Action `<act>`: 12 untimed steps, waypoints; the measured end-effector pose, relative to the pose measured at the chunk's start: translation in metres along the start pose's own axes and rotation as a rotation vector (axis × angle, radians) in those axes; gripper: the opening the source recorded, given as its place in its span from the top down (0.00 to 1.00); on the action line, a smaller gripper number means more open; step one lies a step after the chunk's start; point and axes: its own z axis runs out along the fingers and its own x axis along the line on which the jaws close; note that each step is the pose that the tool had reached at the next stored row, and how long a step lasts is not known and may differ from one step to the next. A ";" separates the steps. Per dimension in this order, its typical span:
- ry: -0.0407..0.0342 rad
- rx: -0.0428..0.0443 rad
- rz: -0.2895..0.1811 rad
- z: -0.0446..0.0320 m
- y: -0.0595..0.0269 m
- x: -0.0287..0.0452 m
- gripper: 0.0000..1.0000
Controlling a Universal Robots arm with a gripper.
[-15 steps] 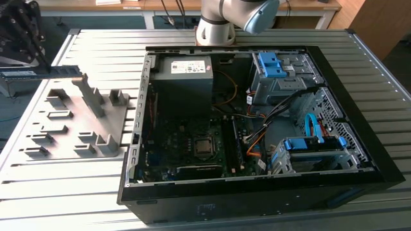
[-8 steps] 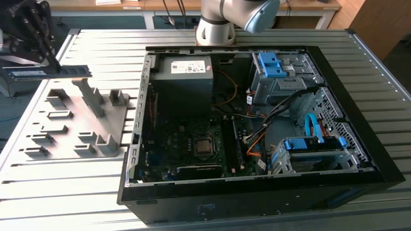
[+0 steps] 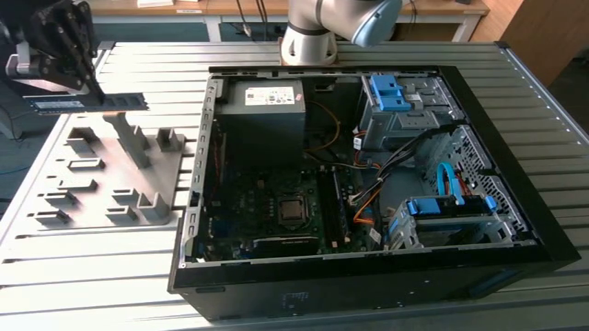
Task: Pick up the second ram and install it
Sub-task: 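Pick up the second ram and move it above second insertion slot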
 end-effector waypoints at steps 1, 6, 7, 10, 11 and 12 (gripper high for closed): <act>0.0001 -0.0002 0.000 -0.0002 -0.0022 0.0000 0.86; 0.0001 -0.0001 0.000 -0.0005 -0.0135 0.0000 0.86; 0.0000 -0.0001 0.000 -0.0005 -0.0157 0.0000 0.86; 0.0000 -0.0001 0.000 -0.0007 -0.0228 0.0000 0.86; 0.0001 -0.0001 0.000 -0.0009 -0.0251 0.0000 0.86; 0.0000 0.0000 0.000 -0.0009 -0.0274 0.0000 0.86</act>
